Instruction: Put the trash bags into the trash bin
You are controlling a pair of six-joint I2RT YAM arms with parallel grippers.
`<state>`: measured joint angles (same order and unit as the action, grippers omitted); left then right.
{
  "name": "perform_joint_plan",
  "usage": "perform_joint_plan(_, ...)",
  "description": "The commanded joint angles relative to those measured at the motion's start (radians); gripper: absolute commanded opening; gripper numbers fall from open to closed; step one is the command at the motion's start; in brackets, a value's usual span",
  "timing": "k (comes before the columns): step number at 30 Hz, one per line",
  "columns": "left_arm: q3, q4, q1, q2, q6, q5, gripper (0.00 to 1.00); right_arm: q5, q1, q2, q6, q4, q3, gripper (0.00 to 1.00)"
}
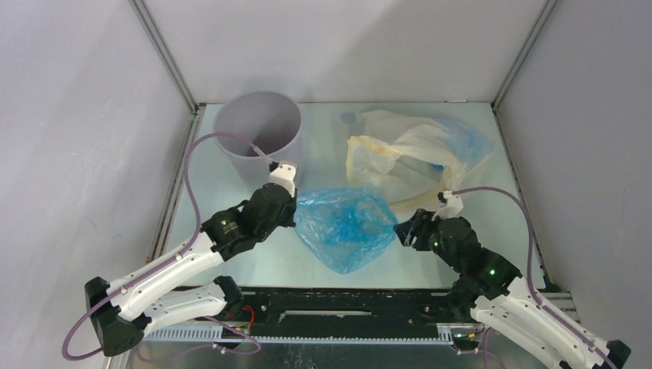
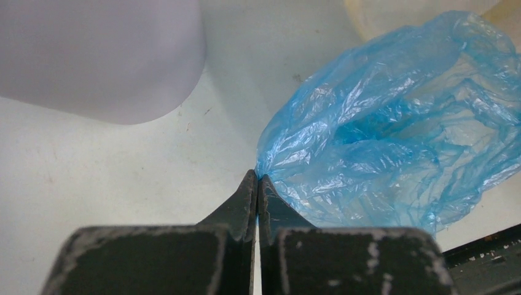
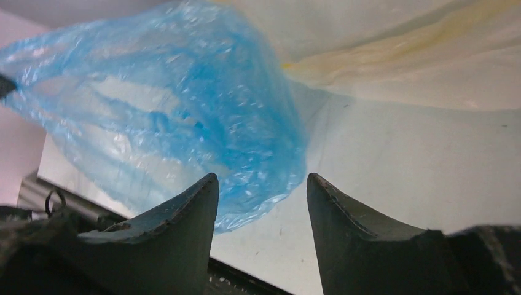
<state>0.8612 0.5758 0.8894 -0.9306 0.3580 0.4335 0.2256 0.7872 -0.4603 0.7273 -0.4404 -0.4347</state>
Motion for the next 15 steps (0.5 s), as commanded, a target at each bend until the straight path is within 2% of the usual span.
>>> perform_joint_plan(1,-0.065,-0.05,-0.042,0.051,0.088,0.022,0.0,-0.007,-0.093,0.071,0.032,-0.06,0.019,0.59)
perform_joint_plan(7,-0.17,-0.132,-0.084,0.066,0.125,-0.048,0.0,-0.125,-0.189,0.088,0.009,-0.032,0.066,0.6)
perform_joint_plan(15,-0.205,-0.172,-0.092,0.036,0.115,-0.039,0.0,-0.36,-0.239,0.036,-0.015,0.186,0.15,0.64)
